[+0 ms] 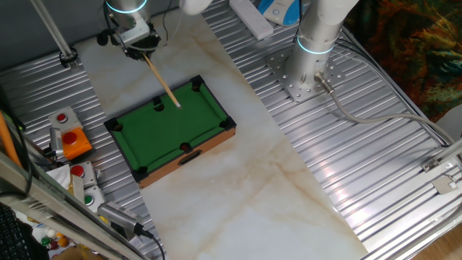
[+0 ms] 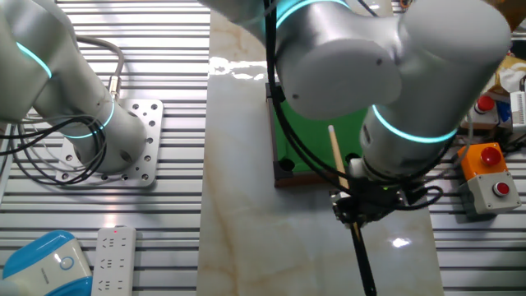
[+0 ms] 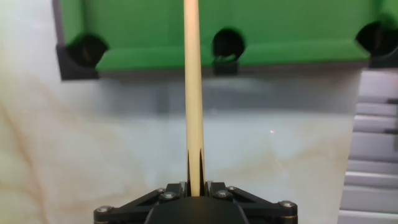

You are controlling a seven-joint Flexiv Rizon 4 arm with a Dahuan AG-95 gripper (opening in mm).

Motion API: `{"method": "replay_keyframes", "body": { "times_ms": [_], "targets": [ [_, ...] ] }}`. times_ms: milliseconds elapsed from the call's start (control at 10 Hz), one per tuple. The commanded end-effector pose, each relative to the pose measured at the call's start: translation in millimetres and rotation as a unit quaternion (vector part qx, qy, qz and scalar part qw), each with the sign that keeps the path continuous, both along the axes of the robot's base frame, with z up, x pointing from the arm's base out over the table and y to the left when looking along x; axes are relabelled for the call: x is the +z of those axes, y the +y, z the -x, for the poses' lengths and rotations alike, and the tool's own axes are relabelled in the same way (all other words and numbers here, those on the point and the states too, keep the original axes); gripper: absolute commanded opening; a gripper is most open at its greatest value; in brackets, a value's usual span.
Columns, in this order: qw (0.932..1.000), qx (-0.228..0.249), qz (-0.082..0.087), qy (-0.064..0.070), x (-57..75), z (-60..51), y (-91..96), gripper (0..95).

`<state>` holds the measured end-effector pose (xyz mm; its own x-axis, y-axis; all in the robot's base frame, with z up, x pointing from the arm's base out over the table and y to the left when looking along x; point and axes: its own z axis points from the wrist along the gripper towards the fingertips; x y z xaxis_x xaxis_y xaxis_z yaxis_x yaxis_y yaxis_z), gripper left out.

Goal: Hit the pool ball

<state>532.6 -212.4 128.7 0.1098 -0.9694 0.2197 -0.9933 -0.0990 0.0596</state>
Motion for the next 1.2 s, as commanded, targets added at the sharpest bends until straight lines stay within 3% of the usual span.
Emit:
{"method": "replay_keyframes", "body": {
  "times_ms": [100, 500, 800, 900, 1200],
  "targets": [
    [1.0, 0.004, -0.006, 0.001, 1.3, -4.3, -0.7, 0.0],
    [0.9998, 0.012, -0.015, 0.003, 2.6, -8.6, -1.0, 0.0],
    [0.9969, 0.067, -0.043, 0.001, 3.0, -12.4, -0.6, 0.0],
    [0.993, 0.105, -0.054, -0.001, 4.9, -18.1, -0.7, 0.0],
    [0.9807, 0.185, -0.061, -0.013, 11.2, -34.8, -1.2, 0.0]
  ]
}}
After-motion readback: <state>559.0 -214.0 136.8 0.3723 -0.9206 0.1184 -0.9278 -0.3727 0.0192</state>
